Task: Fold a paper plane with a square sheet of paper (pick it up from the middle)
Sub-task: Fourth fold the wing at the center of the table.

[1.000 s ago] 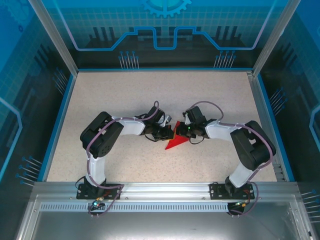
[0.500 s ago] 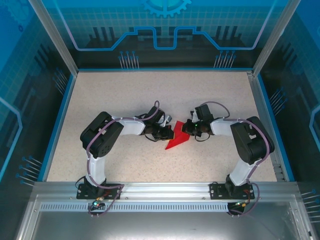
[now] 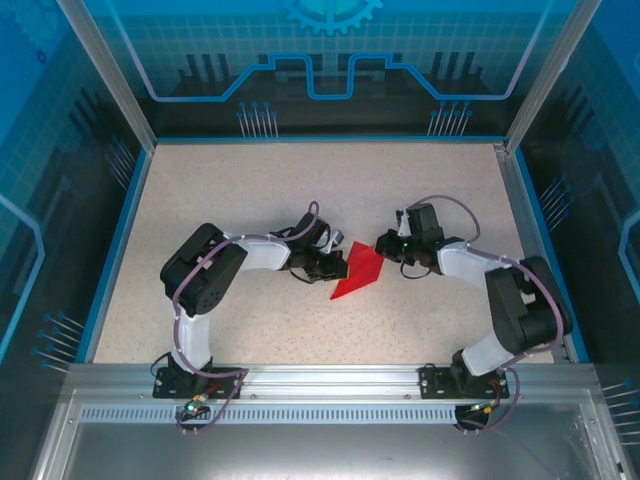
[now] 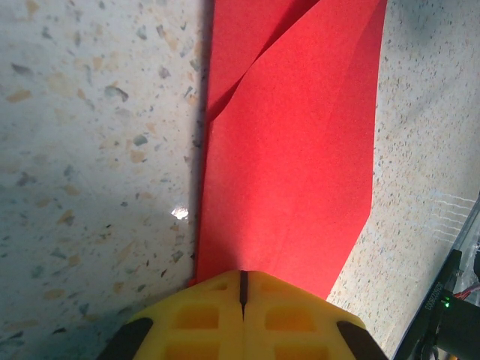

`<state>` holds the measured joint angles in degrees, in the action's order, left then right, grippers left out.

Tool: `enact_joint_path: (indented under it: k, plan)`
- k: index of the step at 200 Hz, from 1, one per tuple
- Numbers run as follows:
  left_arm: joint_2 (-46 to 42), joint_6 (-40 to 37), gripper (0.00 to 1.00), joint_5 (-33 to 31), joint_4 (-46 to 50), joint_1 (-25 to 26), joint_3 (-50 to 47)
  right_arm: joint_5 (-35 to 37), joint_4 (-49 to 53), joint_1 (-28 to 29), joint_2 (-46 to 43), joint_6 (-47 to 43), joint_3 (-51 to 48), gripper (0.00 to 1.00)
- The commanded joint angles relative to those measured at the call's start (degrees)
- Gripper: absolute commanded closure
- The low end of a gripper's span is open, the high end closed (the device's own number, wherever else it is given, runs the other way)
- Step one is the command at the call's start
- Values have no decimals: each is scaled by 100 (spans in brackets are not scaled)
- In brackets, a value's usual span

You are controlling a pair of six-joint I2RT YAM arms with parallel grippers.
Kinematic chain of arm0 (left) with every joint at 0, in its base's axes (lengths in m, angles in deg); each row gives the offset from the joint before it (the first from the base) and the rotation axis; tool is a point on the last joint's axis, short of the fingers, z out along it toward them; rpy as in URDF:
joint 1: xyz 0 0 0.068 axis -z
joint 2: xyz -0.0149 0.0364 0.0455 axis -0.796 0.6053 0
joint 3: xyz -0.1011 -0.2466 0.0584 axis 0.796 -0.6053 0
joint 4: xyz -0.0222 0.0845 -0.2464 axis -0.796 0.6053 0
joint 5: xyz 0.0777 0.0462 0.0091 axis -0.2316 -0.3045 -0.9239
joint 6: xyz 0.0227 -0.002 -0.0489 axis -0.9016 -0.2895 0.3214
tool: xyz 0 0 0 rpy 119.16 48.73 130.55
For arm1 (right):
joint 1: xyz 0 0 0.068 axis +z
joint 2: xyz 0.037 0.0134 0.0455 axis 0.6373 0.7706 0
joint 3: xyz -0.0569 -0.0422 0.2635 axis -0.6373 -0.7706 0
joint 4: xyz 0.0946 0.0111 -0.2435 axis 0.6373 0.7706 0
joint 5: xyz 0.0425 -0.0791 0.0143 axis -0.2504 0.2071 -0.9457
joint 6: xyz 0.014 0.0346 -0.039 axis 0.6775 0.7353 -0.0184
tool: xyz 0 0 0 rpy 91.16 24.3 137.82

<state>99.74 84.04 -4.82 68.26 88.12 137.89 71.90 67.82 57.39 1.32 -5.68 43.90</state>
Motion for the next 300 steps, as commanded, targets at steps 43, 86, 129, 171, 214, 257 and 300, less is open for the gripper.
enact_joint_path:
  k: [43, 86, 129, 171, 214, 257, 300]
  plan:
    - [333, -173, 100, -571, 1137, 47, -235, -261, 158, 620, 897, -162, 533, 93]
    - [334, -165, 100, -580, 1141, 46, -287, -274, 152, 326, 1409, -171, 680, 94]
    - [324, -174, 100, -560, 1153, 55, -306, 200, 474, -315, 1658, -35, 756, 94]
    - [289, -157, 100, -544, 1103, 54, -324, 599, 753, -583, 1584, 128, 1034, 94]
    - [298, -139, 100, -553, 1002, 51, -367, 1069, 588, -325, 771, 267, 913, 94]
    - [283, -125, 100, -558, 965, 65, -383, 881, 281, 230, -50, 297, 247, 93]
    - [281, -104, 100, -554, 948, 75, -324, -155, 9, 776, 263, 723, 2, 93]
